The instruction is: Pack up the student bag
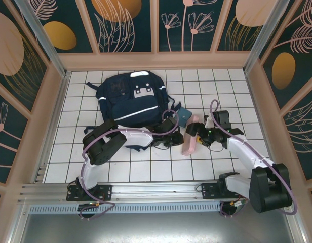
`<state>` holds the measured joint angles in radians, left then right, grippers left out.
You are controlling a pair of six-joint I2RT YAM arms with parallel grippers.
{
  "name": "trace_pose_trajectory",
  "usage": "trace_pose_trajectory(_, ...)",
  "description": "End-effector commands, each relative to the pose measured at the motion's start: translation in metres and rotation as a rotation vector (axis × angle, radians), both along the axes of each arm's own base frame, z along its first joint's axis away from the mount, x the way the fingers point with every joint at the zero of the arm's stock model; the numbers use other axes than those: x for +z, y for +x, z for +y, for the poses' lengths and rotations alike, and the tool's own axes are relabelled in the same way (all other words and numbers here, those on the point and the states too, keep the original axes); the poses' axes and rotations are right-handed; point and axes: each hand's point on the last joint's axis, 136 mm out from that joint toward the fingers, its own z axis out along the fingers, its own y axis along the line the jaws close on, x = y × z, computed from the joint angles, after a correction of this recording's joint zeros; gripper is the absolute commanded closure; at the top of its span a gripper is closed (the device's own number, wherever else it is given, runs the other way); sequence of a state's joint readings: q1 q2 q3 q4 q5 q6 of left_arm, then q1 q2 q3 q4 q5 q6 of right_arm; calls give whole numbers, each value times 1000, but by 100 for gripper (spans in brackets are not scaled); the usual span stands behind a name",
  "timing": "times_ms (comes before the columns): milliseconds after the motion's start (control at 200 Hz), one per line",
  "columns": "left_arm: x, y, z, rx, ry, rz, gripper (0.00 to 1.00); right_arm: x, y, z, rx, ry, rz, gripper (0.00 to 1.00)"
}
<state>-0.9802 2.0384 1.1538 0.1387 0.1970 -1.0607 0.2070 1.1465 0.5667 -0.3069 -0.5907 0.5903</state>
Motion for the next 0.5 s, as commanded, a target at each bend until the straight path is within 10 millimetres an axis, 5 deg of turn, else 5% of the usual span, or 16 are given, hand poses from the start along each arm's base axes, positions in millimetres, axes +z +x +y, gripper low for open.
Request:
trace_pose_trajectory(0,-8,-5,4,-7,31,21,84,-7,2,-2,-17,-37,15,28)
trace_pose_trajectory(170,2,-2,0,-22,28,-4,82,-21,-3,-15,-32,-160,48,33)
trace_pose_trajectory(410,33,6,2,-31,44,-72,73,-25,0,-33,-82,-283,63,74)
trace_pose_trajectory(495,56,13,12,-18,84,-135,65,-18,3,-37,-108,-299,47,78)
